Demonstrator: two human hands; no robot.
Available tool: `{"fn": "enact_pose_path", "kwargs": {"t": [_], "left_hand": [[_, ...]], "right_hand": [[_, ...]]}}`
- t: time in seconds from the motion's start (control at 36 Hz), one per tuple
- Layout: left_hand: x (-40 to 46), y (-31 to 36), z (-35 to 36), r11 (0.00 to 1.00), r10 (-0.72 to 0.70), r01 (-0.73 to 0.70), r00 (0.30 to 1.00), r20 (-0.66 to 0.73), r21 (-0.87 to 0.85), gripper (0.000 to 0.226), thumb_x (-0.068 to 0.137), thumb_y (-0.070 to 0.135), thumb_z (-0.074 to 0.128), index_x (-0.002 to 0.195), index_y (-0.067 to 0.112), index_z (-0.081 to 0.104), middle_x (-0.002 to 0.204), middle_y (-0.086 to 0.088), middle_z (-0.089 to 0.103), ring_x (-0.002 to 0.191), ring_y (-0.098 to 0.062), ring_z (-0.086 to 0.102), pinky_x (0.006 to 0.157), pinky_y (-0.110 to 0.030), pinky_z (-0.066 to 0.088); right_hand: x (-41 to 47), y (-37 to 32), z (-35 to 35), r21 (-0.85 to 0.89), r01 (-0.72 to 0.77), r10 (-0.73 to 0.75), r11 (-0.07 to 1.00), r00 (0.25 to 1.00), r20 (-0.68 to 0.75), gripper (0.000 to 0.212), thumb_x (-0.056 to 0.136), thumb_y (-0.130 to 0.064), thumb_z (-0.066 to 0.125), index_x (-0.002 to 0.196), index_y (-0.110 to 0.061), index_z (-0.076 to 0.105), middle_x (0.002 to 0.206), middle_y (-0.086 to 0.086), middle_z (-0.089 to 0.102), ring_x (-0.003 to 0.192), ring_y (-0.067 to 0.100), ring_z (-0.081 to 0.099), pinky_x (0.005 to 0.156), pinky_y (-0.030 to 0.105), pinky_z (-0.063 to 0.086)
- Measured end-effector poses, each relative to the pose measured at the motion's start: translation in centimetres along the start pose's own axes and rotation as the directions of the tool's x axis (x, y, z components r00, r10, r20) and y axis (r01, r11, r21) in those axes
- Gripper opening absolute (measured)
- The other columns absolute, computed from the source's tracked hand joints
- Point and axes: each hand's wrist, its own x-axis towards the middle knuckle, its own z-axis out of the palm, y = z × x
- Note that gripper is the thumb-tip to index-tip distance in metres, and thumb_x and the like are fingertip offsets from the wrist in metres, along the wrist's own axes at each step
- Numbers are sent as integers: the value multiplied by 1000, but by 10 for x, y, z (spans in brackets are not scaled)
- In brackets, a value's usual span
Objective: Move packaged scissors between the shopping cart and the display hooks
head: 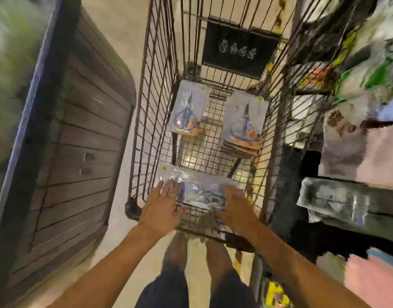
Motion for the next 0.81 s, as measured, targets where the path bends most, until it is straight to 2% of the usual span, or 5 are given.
{"fn": "enact_pose_path", "kwargs": {"t": [0.08,0.25,0.47,0.58,0.81], "left_hand": [[12,-11,11,1000,4,-5,1000,-6,-24,82,95,61,22,162,19,-1,170,-5,-1,157,-29,-5,123,-34,-8],[27,-22,27,995,-5,-2,997,-71,-96,91,83,70,7,162,24,11,170,-1,10,157,-26,4,125,-34,-3],[27,-24,27,984,-42,34,998,-40,-173,76,95,66,30,161,36,6,170,9,1,156,-19,-3,121,-30,-3],[25,-25,21,978,-44,45,999,9,-202,79,91,68,30,161,38,6,169,9,4,156,-19,4,125,-38,14],[19,-22,-9,893,21,-30,999,-25,-449,62,97,53,52,152,49,23,161,14,31,145,2,29,120,-28,31]], "right_hand": [[32,19,33,45,-15,22,999,989,-146,45,88,-38,74,129,-26,61,139,19,54,112,29,64,84,47,59],[56,1,30,-17,87,-89,996,954,-287,72,77,-23,79,142,-12,50,138,12,51,124,26,39,103,42,42],[55,-1,26,-77,125,-139,989,962,-233,60,60,-24,88,115,-22,62,108,1,59,102,18,49,77,27,42],[48,-2,11,62,102,-100,993,994,-33,34,88,-19,69,121,-26,63,101,0,70,94,21,67,73,20,43],[20,4,-30,355,93,-53,930,991,-119,84,90,-33,72,147,-62,18,127,-8,66,103,17,68,85,39,58]]}}
